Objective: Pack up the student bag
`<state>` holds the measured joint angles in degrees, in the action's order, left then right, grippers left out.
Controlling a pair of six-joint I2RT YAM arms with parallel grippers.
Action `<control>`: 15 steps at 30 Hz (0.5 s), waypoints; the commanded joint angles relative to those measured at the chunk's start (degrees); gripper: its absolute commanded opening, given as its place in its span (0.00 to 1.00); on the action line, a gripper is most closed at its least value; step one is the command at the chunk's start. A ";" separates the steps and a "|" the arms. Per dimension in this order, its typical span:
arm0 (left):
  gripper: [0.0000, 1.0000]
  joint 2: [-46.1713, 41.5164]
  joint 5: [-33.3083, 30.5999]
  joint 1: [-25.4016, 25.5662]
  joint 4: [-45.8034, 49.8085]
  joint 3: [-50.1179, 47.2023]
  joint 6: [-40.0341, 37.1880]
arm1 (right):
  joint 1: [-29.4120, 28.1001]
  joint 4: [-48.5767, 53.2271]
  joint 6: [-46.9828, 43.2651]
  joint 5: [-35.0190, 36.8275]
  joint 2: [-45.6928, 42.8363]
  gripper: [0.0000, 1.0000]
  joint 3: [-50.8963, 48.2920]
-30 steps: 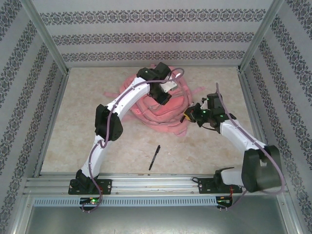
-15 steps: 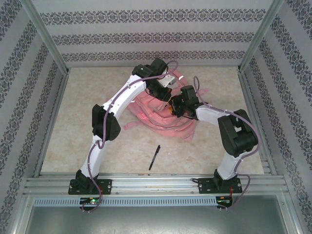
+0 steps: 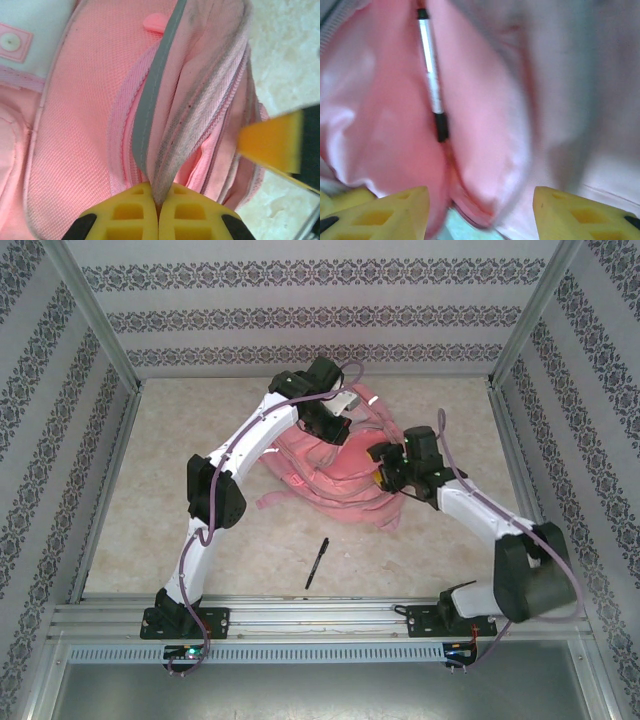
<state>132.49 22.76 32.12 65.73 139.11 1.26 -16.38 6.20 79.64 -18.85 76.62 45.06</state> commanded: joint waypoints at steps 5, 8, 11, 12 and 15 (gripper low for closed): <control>0.02 3.43 -9.56 -1.61 -1.73 0.37 -5.75 | -0.34 23.22 -27.61 4.15 -12.72 0.60 -3.06; 0.11 5.18 -12.63 -2.00 -2.12 0.32 -5.00 | -2.94 22.04 -35.45 3.51 -16.00 0.64 -5.66; 0.44 6.25 -9.15 -2.66 -2.30 0.29 -0.79 | -6.14 20.04 -45.53 -1.88 -17.82 0.71 -6.89; 0.47 6.14 -6.94 -2.76 -1.66 0.36 0.28 | -6.94 20.08 -48.49 -2.87 -18.42 0.72 -7.00; 0.53 3.06 -4.54 -2.68 1.25 -2.09 4.99 | -8.05 20.29 -54.36 0.46 -20.40 0.78 -7.18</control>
<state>137.97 17.15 30.68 64.90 138.54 1.21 -23.77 25.63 37.28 -19.22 58.50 38.46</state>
